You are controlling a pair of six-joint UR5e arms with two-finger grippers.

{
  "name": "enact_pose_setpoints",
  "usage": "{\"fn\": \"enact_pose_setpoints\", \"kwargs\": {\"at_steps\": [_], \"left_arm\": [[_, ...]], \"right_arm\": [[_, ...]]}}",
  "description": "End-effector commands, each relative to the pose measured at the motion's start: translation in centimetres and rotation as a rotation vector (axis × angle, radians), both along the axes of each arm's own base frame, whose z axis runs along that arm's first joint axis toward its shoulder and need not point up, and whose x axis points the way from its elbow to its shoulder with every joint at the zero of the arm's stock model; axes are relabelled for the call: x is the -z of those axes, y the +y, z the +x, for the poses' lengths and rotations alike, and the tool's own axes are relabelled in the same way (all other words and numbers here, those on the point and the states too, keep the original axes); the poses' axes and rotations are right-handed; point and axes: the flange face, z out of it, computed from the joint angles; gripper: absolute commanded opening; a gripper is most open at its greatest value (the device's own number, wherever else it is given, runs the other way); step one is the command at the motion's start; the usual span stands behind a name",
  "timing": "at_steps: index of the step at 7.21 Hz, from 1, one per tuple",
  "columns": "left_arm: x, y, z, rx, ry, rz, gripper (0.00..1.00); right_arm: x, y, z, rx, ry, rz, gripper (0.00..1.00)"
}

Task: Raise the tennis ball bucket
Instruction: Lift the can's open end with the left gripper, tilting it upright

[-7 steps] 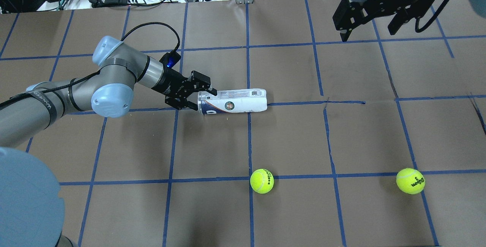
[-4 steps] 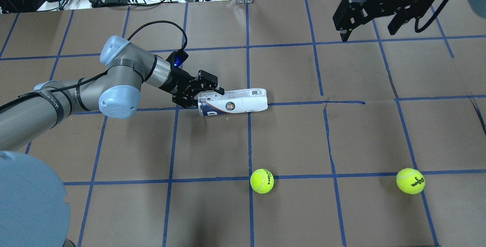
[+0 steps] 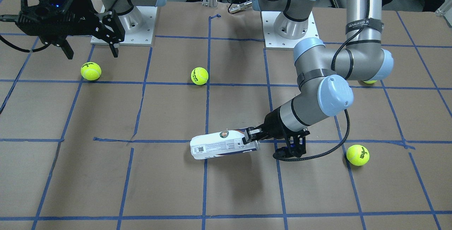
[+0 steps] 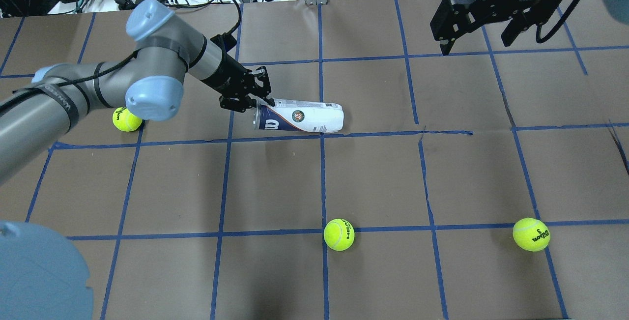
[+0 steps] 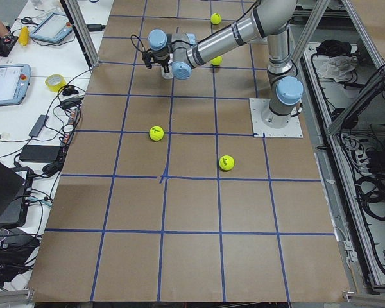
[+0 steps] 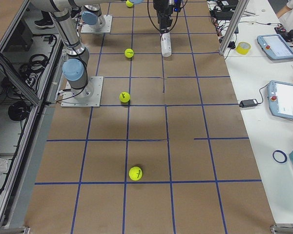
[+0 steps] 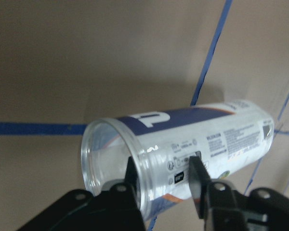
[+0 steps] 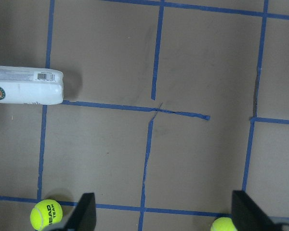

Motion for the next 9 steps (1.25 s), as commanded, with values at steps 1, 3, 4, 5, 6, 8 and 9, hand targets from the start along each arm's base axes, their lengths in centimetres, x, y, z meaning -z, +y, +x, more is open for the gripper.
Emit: {"fn": "enact_pose_setpoints", "kwargs": {"at_steps": [1, 3, 4, 5, 6, 8, 9], "left_arm": [[-10.6, -2.7, 1.3, -0.027, -0.173, 0.015, 0.0], [-14.4, -2.4, 2.7, -0.005, -0.363, -0.007, 0.0], [-15.1, -1.4, 1.5, 0.02, -0.394, -0.018, 0.0], [-14.1, -1.8, 2.0, 0.026, -0.454, -0.023, 0.0], [-13.9, -2.5, 2.0, 0.008, -0.456, -0.066, 0.0], [-15.8, -1.9, -2.8, 0.028, -0.446, -0.19, 0.0], [-14.3, -2.8, -4.6, 0.031, -0.435, -0.265, 0.0]], "right_arm": [[0.0, 0.0, 0.0, 0.0, 0.0, 0.002, 1.0], [0.1, 0.1, 0.0, 0.0, 0.0, 0.008, 1.0], [0.2, 0.0, -0.1, 0.002, 0.0, 0.009, 1.0], [0.2, 0.1, 0.0, 0.0, 0.0, 0.012, 1.0], [0.2, 0.1, 0.0, 0.0, 0.0, 0.012, 1.0], [0.2, 0.1, 0.0, -0.001, 0.003, 0.015, 1.0], [0.3, 0.0, 0.0, 0.0, 0.002, 0.014, 1.0]]}}
